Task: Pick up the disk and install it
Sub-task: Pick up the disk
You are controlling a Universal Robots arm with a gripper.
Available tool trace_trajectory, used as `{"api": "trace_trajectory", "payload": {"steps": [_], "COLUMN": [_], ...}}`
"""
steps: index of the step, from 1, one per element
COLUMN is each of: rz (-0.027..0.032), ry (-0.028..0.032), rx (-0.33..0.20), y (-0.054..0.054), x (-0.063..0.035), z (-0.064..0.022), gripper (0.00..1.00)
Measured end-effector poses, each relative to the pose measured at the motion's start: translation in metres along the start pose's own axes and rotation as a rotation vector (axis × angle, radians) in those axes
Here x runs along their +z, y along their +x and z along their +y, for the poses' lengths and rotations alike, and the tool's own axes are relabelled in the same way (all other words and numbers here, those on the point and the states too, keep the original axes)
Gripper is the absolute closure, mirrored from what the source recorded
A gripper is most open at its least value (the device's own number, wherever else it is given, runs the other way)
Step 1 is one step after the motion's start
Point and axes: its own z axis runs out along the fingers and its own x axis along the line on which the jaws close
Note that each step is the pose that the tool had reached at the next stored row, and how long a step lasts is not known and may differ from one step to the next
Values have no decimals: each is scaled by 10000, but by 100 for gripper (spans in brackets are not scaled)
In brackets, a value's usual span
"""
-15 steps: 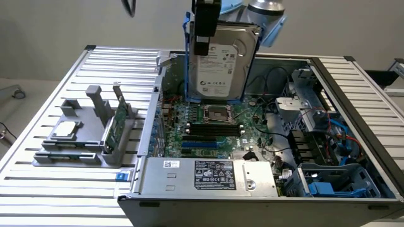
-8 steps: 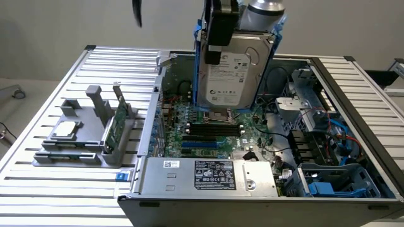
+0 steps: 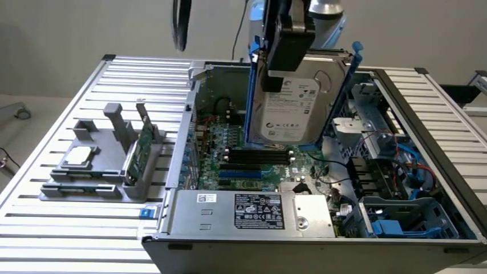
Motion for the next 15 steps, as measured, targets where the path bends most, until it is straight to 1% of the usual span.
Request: {"api": "trace_trajectory", "payload": {"steps": [8,15], "rz": [-1,-1], "ry": [0,0], "rx": [-1,0], "y": [270,464], "x": [3,13], "z": [-173,-380], "gripper": [67,67]}}
